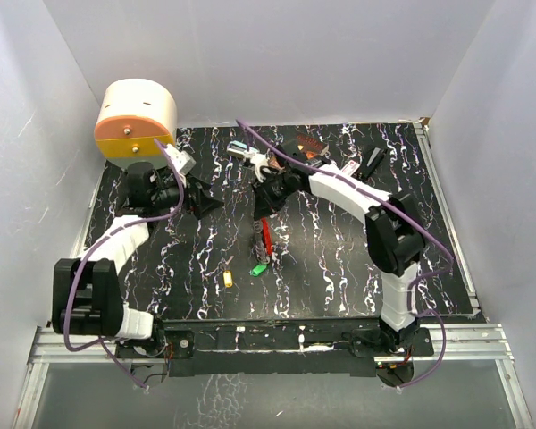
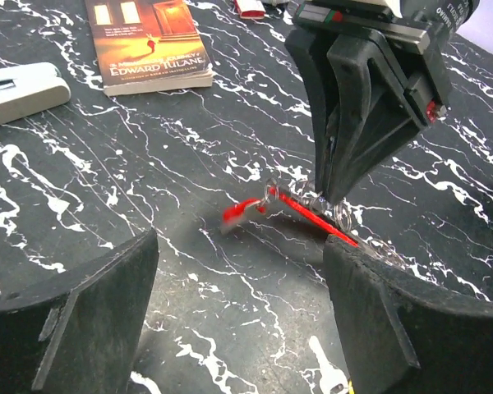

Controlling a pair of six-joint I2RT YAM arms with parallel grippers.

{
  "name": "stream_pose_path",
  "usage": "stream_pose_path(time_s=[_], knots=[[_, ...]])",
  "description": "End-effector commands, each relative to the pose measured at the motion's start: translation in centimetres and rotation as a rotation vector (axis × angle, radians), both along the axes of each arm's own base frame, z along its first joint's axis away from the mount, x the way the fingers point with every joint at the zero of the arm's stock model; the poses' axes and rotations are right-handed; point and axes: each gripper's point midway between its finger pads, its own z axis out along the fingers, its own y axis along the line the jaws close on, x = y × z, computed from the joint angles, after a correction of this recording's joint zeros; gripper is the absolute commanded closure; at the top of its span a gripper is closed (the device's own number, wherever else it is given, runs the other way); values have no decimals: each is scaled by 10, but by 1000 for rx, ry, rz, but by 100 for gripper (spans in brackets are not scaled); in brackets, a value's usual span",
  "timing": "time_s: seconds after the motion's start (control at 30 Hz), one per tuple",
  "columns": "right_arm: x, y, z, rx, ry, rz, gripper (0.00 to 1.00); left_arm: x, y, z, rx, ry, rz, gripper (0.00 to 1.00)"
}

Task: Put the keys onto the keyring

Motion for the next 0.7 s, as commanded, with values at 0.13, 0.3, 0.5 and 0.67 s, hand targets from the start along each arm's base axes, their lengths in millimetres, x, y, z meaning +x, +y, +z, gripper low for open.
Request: stream_pose_path(time_s=[0.13,0.3,0.5,0.67], knots=[[-12,24,12,89,-6,215,92,-2,-29,-29,-54,40,-100,31],[-15,26,7,97,5,230,92,-13,-46,-54,-36,77,-162,41],[-19,26,1,106,29,244,92,-28,-62,-66,-17,72,-248,43],[-20,27,-4,108,42,247,92,-39,-73,-75,-19,105,-310,47]])
